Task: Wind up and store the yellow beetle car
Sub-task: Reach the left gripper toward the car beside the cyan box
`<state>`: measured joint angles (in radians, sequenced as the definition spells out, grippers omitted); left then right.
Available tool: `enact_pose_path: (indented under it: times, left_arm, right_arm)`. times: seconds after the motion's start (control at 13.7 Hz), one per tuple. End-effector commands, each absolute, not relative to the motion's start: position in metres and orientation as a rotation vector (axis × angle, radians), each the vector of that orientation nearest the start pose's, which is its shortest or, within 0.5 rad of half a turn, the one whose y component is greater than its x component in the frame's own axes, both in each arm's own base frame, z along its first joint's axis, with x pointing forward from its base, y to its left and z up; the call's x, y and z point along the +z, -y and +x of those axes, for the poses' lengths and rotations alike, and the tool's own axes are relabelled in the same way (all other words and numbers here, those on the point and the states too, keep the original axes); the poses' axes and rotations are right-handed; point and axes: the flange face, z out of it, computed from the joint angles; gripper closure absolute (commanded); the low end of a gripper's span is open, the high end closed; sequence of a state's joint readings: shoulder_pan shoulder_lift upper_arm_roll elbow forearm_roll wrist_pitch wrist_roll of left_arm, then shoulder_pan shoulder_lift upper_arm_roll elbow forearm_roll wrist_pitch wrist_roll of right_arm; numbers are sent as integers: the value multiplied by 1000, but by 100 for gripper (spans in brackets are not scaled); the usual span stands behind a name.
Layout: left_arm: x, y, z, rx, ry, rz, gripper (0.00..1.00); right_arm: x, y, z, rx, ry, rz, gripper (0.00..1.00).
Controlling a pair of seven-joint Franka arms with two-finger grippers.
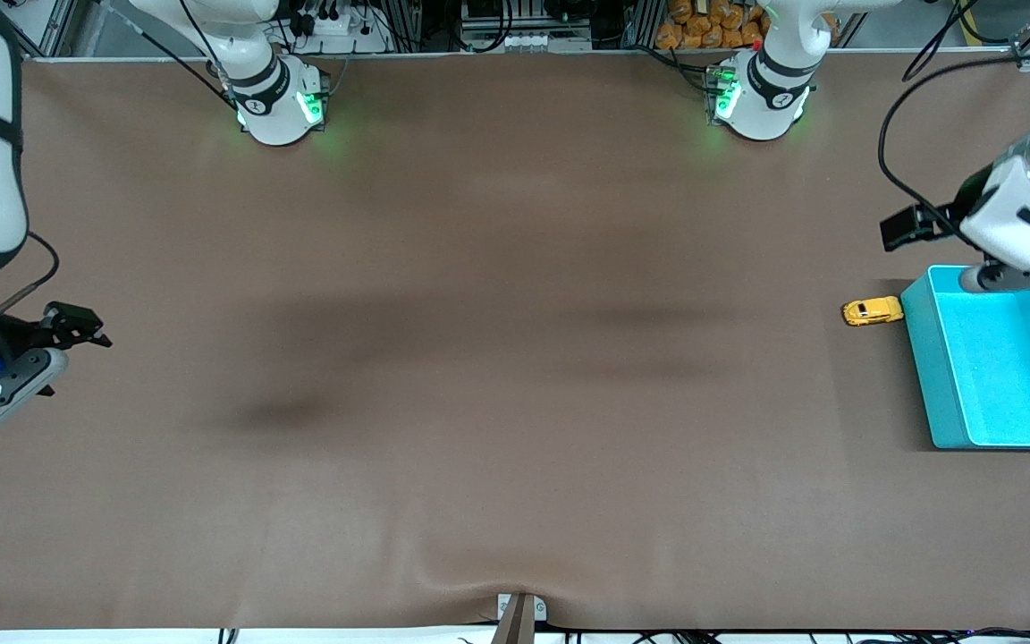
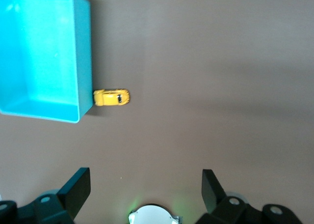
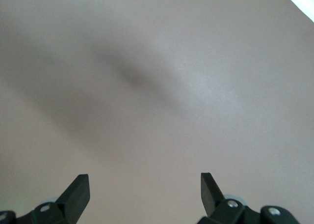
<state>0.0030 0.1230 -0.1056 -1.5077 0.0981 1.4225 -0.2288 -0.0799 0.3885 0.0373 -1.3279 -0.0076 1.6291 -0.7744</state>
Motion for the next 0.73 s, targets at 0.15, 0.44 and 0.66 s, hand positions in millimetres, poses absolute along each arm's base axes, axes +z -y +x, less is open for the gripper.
enact_pose_path:
  times: [0.15,0.44,0.66]
  left_arm:
    - [518,11,595,419,572,-2876,0]
    - [470,-43,614,474,760,-2830,0]
    - [440,-67,631,404,766,-2794,0]
  right_arm:
    - [554,-5,641,112,788,-3004,0]
    - [597,-3,609,103,536,-3072,0]
    - [622,5,569,80,422,-3102,0]
